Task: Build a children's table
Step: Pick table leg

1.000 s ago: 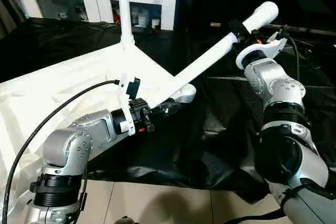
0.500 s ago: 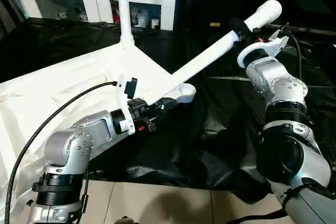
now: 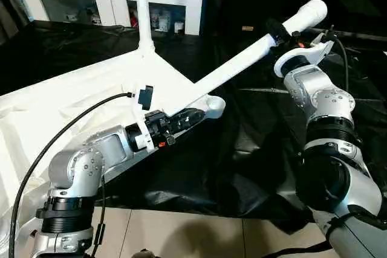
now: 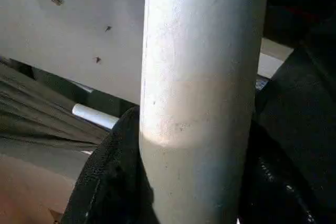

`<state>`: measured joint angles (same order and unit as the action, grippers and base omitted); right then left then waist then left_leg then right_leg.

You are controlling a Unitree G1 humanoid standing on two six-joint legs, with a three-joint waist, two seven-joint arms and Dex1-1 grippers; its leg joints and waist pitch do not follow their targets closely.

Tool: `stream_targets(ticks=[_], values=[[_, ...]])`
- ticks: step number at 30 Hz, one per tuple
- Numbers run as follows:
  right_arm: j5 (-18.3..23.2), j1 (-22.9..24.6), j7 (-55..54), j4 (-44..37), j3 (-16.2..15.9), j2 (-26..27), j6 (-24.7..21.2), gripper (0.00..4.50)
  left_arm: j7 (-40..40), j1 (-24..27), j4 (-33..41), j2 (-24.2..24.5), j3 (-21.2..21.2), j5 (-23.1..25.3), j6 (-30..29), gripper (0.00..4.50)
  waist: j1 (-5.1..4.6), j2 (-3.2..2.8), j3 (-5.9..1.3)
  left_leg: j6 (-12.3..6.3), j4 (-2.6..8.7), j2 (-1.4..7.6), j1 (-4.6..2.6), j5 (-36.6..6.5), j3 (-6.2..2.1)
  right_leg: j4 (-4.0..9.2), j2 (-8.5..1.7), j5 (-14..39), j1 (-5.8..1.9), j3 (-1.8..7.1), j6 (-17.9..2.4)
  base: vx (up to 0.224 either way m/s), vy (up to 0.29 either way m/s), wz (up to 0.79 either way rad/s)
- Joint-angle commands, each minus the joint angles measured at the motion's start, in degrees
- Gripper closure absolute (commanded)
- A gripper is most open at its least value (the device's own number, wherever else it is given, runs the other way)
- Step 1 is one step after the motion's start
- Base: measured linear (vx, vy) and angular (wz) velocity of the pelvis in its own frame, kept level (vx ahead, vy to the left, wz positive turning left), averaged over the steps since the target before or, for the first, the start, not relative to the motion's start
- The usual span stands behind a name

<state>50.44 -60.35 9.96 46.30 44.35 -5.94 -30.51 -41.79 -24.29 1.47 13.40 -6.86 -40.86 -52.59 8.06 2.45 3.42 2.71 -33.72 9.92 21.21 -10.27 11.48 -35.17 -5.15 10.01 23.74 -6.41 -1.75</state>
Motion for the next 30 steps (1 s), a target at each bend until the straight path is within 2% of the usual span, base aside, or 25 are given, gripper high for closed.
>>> stream_targets(ticks=[1, 4, 12, 14, 17, 20, 24, 25, 26, 27, 29, 30], values=[[-2.1, 1.9, -0.2, -0.4, -2.9, -1.1, 0.0, 2.72, -0.4, -1.6, 3.3, -0.5, -1.8, -2.0, 2.5, 2.27, -0.12, 0.07, -4.37, 0.27, 3.42, 2.92, -0.62, -6.9, -1.36, 3.45, -3.98, 9.1, -3.67, 3.67, -7.6, 0.0, 0.0, 0.0], [-2.1, 1.9, -0.3, -0.3, -3.0, -1.1, 0.0, 2.72, 0.4, -2.1, 2.7, -0.9, -2.3, -1.4, 3.8, 2.01, -0.11, 0.1, -4.43, 0.12, 3.39, 2.94, -0.65, -6.4, -1.37, 3.32, -3.91, 8.6, -3.64, 3.65, -7.6, 0.0, 0.0, 0.0], [-1.6, 1.5, -0.7, -0.3, -2.7, -1.1, -0.1, 2.72, 1.7, -1.8, 1.4, -0.6, -2.0, 0.8, 6.2, 1.96, -0.11, 0.13, -4.45, 0.0, 3.37, 2.97, -0.64, -6.4, -1.39, 3.33, -3.9, 8.7, -3.64, 3.65, -7.2, 0.0, 0.0, 0.0], [-1.3, 1.5, -0.8, -0.2, -2.5, -1.3, -0.2, 2.72, 3.5, -2.2, -0.1, -0.9, -1.9, 3.4, 9.5, 1.96, -0.12, 0.1, -4.43, 0.01, 3.38, 2.98, -0.62, -6.5, -1.42, 3.41, -3.87, 8.8, -3.63, 3.65, -7.1, 0.0, 0.0, 0.0], [-1.1, 1.5, -0.9, -0.2, -2.5, -1.4, -0.1, 2.72, 5.0, -3.2, -1.9, -1.7, -3.4, 3.6, 11.6, 1.96, -0.07, 0.13, -4.49, 0.25, 3.37, 2.94, -0.65, -6.5, -1.41, 3.46, -3.92, 9.2, -3.66, 3.65, -6.5, 0.0, 0.0, 0.0], [-0.8, 1.7, -1.0, -0.3, -2.5, -1.6, -0.1, 2.72, 4.9, -3.7, -2.3, -2.1, -4.7, 1.9, 11.9, 1.96, -0.05, 0.0, -4.57, 0.19, 3.29, 2.96, -0.66, -6.1, -1.41, 3.23, -3.95, 7.9, -3.62, 3.63, -7.3, 0.0, 0.0, 0.0], [-0.7, 1.8, -1.1, -0.3, -2.6, -1.7, 0.1, 2.72, 5.5, -4.1, -3.1, -2.8, -5.7, 1.1, 12.7, 1.96, -0.06, 0.05, -4.53, 0.06, 3.28, 2.96, -0.58, -6.2, -1.41, 3.26, -3.97, 7.7, -3.68, 3.58, -7.9, 0.0, 0.0, 0.0], [-0.7, 1.8, -1.1, -0.2, -2.5, -1.7, 0.1, 2.72, 5.2, -4.2, -3.2, -3.0, -6.2, -0.3, 11.7, 1.96, -0.04, 0.1, -4.57, 0.08, 3.22, 2.91, -0.58, -6.3, -1.36, 3.21, -4.01, 7.8, -3.68, 3.62, -8.0, 0.0, 0.0, 0.0], [-0.7, 1.8, -1.1, -0.3, -2.5, -1.7, 0.1, 2.72, 5.0, -4.3, -3.2, -3.1, -6.6, -1.4, 11.0, 1.69, -0.05, 0.0, -4.55, 0.15, 3.23, 2.92, -0.59, -6.5, -1.37, 3.21, -3.99, 8.0, -3.67, 3.61, -8.1, 0.0, 0.0, 0.0], [-0.7, 1.8, -1.1, -0.2, -2.6, -1.7, 0.2, 2.72, 3.4, -4.0, -2.0, -3.1, -7.2, -4.2, 9.3, 1.62, -0.04, -0.08, -4.54, 0.32, 3.23, 2.95, -0.6, -6.6, -1.4, 3.21, -4.02, 8.0, -3.65, 3.57, -8.4, 0.0, 0.0, 0.0], [-0.6, 1.8, -1.1, -0.2, -2.6, -1.7, 0.3, 2.72, 2.5, -3.8, -1.3, -3.0, -7.2, -4.9, 9.0, 1.62, -0.03, -0.06, -4.53, 0.71, 3.24, 3.0, -0.71, -6.7, -1.39, 3.22, -3.95, 7.9, -3.58, 3.56, -8.6, 0.0, 0.0, 0.0], [-0.6, 1.7, -1.1, -0.1, -2.7, -1.7, 0.3, 2.72, 0.3, -2.9, 0.2, -2.2, -6.1, -4.6, 9.7, 1.42, 0.01, -0.06, -4.53, 0.8, 3.31, 3.05, -0.7, -6.9, -1.46, 3.19, -4.09, 8.1, -3.65, 3.58, -8.5, 0.0, 0.0, 0.0]])
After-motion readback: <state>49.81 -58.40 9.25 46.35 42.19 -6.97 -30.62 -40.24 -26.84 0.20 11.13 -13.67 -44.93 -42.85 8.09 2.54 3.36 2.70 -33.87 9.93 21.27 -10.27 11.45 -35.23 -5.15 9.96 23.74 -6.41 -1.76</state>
